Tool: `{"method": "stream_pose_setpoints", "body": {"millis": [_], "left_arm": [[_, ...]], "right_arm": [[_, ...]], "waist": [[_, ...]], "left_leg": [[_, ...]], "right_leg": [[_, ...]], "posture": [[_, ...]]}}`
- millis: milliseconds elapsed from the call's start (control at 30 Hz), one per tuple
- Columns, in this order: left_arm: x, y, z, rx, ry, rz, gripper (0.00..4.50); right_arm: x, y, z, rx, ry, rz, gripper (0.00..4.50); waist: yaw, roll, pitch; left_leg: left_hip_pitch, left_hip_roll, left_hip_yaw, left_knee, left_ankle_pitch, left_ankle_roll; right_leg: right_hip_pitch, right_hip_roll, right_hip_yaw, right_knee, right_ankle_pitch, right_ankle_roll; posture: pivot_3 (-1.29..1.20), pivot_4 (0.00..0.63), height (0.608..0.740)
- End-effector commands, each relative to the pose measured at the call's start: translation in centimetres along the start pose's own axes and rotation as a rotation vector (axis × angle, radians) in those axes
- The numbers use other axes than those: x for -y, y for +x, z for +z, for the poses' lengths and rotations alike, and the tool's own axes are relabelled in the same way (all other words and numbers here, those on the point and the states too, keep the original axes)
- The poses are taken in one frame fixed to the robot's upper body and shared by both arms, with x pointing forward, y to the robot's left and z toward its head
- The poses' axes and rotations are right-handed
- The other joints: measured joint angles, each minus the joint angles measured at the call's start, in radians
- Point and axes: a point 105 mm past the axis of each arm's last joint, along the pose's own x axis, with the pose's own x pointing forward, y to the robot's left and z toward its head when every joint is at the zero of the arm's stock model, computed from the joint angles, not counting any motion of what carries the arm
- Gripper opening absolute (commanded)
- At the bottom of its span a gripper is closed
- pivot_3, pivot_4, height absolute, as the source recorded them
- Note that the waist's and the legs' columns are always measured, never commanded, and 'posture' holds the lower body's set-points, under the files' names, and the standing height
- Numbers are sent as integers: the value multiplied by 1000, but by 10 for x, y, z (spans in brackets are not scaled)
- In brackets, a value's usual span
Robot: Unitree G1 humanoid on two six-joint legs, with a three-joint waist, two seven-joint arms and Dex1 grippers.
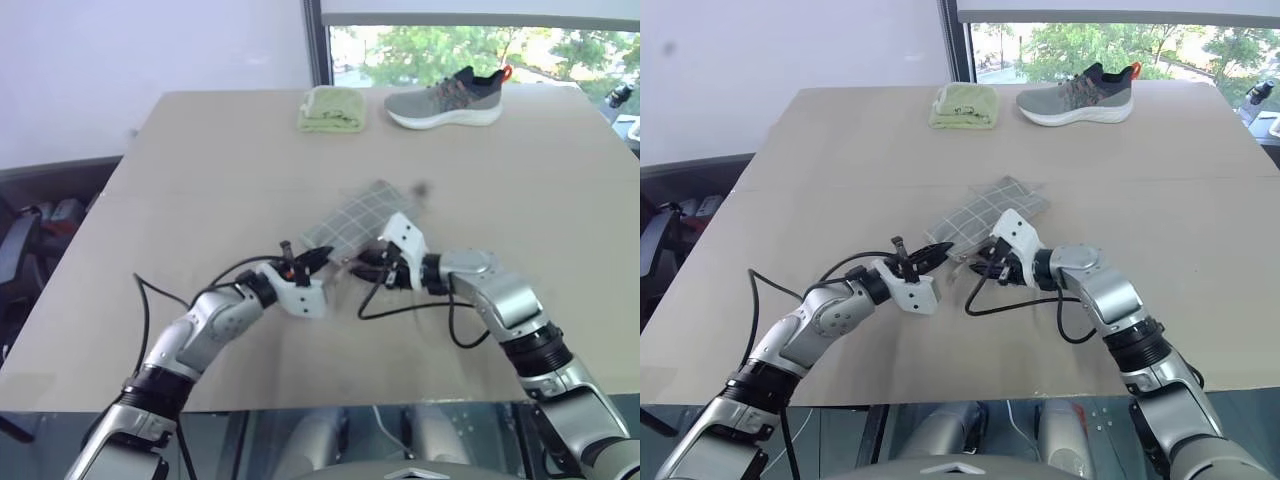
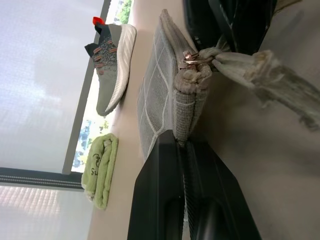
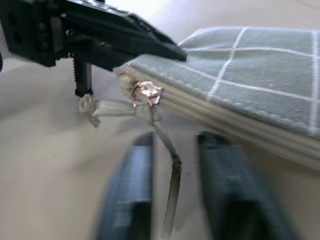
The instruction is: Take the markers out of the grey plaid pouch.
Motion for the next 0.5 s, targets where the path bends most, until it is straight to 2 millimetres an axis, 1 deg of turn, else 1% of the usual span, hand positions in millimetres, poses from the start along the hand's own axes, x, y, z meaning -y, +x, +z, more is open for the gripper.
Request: {"method": "stream_pose_setpoints", "body": {"millis": [33, 233, 333, 500], "left_arm": [[8, 0, 9, 35, -28, -18, 0], [7, 1, 16, 56, -60, -7, 0], [6, 2, 19, 61, -65, -6, 0], [6, 2, 17, 60, -65, -9, 0]], "right_arm": [[-8, -6, 15, 53, -15, 60, 86], [-8, -12, 10, 16, -29, 41, 86], [3, -26, 14, 27, -18, -4, 86], [20, -59, 30, 100, 50, -63, 86]], "waist": [[-1, 0, 0], [-1, 0, 0], [-1, 0, 0], [0, 0, 0]], "left_leg": [[0, 0, 0, 0, 0, 0], [0, 0, 0, 0, 0, 0], [0, 0, 0, 0, 0, 0], [0, 0, 0, 0, 0, 0]], "right_leg": [[0, 0, 0, 0, 0, 0], [0, -1, 0, 0, 0, 0], [0, -1, 0, 0, 0, 0], [0, -1, 0, 0, 0, 0]], "posture": [[0, 150, 740], [0, 150, 740], [0, 150, 740], [0, 150, 740]]}}
